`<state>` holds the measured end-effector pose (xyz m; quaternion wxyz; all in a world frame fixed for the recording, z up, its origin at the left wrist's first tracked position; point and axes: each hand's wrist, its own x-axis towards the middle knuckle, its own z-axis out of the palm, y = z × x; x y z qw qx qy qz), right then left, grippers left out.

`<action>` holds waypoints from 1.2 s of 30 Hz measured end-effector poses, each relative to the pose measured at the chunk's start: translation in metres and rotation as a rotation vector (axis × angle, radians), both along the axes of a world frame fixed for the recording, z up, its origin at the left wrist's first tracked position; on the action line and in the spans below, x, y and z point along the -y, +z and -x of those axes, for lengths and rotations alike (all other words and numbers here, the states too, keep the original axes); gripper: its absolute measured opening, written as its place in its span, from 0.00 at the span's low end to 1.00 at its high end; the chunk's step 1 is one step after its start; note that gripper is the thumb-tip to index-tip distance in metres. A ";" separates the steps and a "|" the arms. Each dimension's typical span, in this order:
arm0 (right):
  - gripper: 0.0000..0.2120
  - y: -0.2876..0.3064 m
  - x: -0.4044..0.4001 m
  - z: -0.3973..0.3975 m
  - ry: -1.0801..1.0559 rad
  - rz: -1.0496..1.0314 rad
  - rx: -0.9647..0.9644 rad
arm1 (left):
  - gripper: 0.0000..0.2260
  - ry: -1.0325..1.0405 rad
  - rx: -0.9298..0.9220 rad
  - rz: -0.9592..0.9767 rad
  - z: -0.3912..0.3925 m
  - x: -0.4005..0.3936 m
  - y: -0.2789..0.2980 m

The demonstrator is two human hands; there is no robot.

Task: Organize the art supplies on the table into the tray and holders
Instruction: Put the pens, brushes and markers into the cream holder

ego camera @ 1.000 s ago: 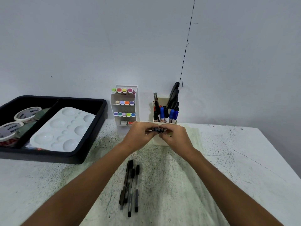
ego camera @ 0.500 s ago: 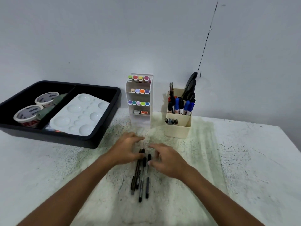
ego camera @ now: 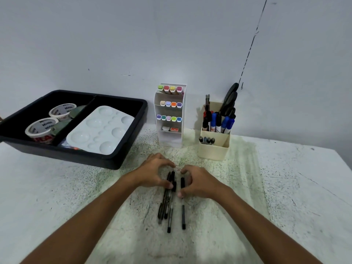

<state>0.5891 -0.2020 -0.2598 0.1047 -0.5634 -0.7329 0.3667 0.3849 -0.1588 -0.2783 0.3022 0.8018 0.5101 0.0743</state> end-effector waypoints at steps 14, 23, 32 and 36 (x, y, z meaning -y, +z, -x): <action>0.17 0.035 -0.004 -0.059 -0.276 0.034 -0.487 | 0.15 0.020 0.723 0.217 -0.037 0.003 0.066; 0.11 0.095 0.003 -0.091 -0.565 -0.524 -0.725 | 0.14 -0.113 0.743 -0.498 -0.097 0.004 0.123; 0.16 0.086 -0.009 -0.084 -0.513 -0.762 -0.569 | 0.09 -0.142 0.556 -0.753 -0.128 -0.020 0.101; 0.09 0.061 -0.015 -0.086 -0.438 -0.745 -0.456 | 0.08 -0.150 0.477 -0.686 -0.129 -0.022 0.087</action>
